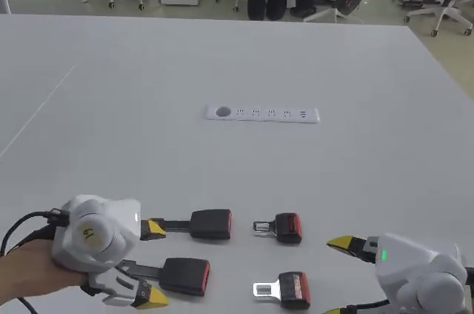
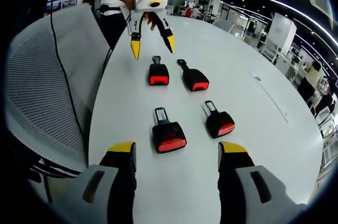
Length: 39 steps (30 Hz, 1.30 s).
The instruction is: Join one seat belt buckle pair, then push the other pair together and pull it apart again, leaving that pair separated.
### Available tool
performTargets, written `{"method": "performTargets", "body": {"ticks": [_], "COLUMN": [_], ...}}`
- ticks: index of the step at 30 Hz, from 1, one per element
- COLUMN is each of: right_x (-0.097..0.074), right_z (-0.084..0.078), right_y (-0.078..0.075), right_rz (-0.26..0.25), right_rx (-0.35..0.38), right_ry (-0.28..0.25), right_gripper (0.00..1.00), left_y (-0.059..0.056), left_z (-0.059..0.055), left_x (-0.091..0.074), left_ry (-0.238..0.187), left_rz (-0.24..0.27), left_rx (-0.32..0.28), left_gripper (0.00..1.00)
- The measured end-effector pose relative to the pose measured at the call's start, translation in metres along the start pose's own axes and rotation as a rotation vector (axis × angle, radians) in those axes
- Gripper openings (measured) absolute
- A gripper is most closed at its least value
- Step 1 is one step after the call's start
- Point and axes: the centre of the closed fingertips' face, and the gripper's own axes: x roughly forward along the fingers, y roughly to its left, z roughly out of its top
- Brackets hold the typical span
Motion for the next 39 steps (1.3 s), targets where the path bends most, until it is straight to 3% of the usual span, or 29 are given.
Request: {"method": "performTargets", "body": {"ticks": [2,10,19,26,39], "right_x": [0.004,0.019,0.035,0.043,0.052], "right_z": [-0.002,-0.008,-0.015,-0.017,-0.022], "right_y": [0.001,0.006,0.007,0.010,0.010], "right_rz": [0.010,0.059,0.103,0.129,0.142], "right_rx": [-0.006,-0.034,-0.058,-0.064,-0.055], "right_ry": [0.008,0.045,0.071,0.095,0.099], "right_gripper": [0.60,0.53,0.45,0.40,0.33], "left_y": [0.001,0.003,0.003,0.002,0.006], "left_z": [-0.007,-0.014,-0.011,-0.019,-0.023], "left_x": [0.005,0.017,0.027,0.033,0.038], "left_ry": [0.023,0.092,0.123,0.158,0.187], "left_rz": [-0.013,-0.054,-0.095,-0.125,-0.128], "left_rx": [0.005,0.043,0.066,0.076,0.089], "left_gripper": [0.60,0.54,0.46,0.39,0.34]}}
